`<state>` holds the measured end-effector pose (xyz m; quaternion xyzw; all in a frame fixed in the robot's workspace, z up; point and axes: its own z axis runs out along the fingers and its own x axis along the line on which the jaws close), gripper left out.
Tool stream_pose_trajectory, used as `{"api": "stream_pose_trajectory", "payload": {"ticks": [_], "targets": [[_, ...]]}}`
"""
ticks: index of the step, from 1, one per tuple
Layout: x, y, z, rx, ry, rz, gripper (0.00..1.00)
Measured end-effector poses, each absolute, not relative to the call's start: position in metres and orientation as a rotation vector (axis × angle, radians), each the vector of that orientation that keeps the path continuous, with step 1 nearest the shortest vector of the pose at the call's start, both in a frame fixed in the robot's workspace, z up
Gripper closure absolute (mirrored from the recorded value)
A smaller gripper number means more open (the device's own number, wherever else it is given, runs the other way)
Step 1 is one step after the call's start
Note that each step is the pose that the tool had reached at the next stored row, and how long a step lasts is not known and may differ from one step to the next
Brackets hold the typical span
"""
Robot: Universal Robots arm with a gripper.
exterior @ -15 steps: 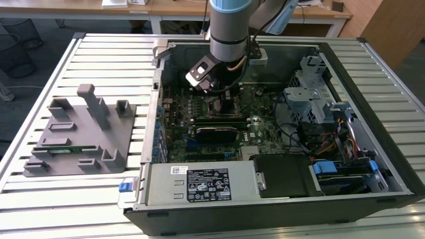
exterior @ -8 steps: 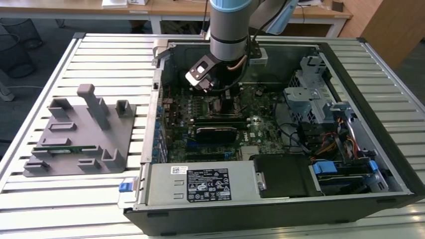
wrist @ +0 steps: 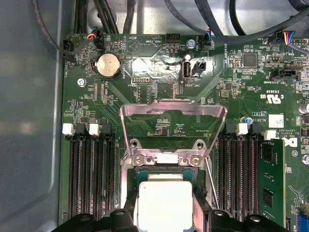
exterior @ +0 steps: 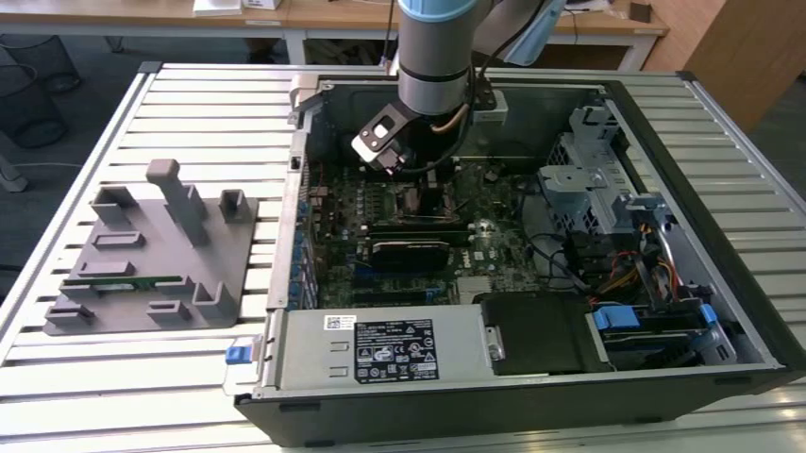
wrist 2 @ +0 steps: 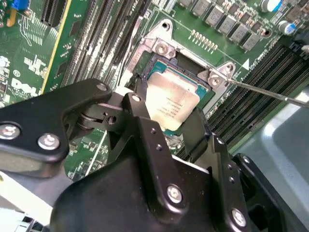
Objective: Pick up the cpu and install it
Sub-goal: 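Place the cpu into insertion slot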
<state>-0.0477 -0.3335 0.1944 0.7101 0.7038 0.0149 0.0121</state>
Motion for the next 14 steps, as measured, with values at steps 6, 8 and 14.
{"api": "stream_pose_trajectory", "payload": {"ticks": [6, 8, 14], "targets": [[-0.0476, -0.3336, 0.1947, 2.220, 2.188, 0.046, 0.47], [-0.0475, -0.3337, 0.1946, 2.225, 2.183, 0.046, 0.47], [-0.0471, -0.3338, 0.1941, 2.240, 2.167, 0.046, 0.47]]}}
